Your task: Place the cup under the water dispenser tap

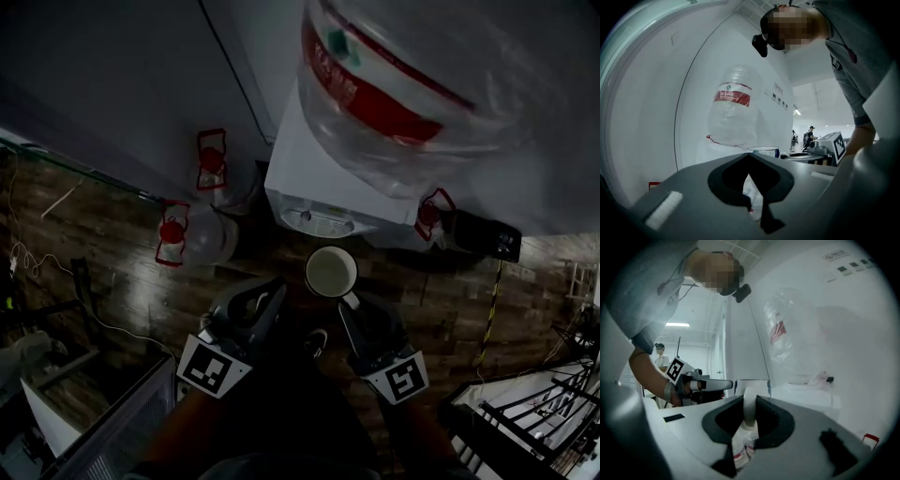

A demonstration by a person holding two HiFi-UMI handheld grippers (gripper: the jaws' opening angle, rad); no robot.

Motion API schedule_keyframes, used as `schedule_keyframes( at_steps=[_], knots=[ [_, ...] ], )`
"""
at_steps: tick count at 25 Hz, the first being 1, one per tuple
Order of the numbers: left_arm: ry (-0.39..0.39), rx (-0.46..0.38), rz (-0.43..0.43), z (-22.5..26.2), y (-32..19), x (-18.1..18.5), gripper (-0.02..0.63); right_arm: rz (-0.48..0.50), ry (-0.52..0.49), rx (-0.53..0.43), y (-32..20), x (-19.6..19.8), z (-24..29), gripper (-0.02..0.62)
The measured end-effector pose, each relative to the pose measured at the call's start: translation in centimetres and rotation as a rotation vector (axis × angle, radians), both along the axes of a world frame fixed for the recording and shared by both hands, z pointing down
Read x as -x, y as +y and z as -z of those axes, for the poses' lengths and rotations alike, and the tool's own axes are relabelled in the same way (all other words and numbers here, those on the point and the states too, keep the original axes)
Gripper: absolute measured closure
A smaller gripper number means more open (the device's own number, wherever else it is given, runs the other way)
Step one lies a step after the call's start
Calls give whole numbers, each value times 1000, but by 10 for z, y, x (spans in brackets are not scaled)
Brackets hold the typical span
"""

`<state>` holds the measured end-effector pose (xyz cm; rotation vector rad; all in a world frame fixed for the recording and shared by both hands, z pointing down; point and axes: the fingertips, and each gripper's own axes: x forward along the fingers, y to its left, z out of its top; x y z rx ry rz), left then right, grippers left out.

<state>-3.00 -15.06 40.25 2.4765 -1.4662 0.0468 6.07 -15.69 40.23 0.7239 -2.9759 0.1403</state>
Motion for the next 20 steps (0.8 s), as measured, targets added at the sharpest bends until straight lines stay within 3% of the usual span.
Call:
schedule_keyframes(
  at_steps=[6, 20],
  knots=[
    [-34, -49, 4, -63, -24, 12, 598, 1, -6, -4, -19, 15, -67, 532],
    [-78, -42, 12, -201, -33, 23, 598, 44, 80, -46, -25, 37, -211, 532]
  ],
)
